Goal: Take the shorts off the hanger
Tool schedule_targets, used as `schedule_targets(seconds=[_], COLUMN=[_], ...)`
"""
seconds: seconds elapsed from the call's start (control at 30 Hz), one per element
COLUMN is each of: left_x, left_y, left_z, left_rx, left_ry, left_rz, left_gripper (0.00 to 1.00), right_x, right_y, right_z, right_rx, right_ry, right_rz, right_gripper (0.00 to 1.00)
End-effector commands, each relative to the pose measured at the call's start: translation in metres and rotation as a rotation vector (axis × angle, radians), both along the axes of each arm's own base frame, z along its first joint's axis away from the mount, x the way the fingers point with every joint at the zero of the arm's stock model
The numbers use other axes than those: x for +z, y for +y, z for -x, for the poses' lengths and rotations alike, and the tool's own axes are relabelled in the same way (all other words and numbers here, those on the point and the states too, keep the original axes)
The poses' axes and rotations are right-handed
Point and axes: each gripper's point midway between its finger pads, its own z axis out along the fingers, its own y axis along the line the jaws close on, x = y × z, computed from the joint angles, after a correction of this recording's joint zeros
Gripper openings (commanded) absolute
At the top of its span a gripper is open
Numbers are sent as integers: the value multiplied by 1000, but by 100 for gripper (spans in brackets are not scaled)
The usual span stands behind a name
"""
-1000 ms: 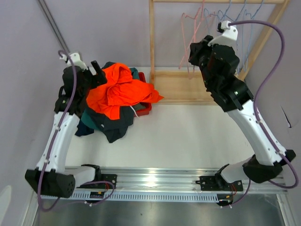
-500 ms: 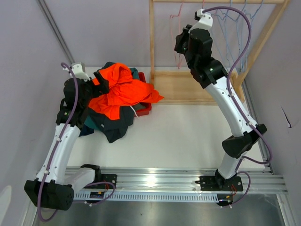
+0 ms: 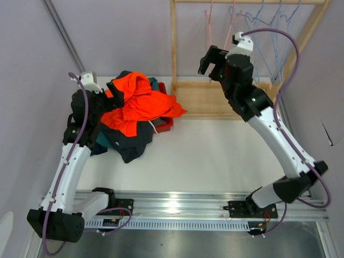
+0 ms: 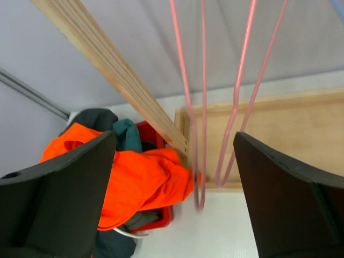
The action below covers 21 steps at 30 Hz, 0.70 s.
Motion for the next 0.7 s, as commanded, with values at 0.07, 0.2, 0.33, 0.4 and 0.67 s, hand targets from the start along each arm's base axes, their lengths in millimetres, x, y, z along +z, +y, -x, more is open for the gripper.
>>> schedule_targets(seconds=[0.07, 0.2, 0.33, 0.4, 0.67], left_x=[52, 80, 95, 94, 97], left_y=[-6, -12, -9, -5, 18], left_z=[27, 67, 108, 124, 171], left_rx=[-44, -103, -121, -110, -6], left_ry=[-101, -163, -216, -211, -238], left_rz=[14, 23, -13, -28, -24], left_gripper=[99, 99, 100, 99, 99], right_x=[51, 60, 49, 36, 27], right_y=[-36, -65, -94, -106, -201], right_z=[75, 144, 201, 223, 295], right_rx=[-11, 53, 119, 160, 41], right_ry=[-148, -193, -170, -149, -200], right_rz=[-88, -98, -107, -98, -135], right_gripper=[99, 100, 99, 100, 100])
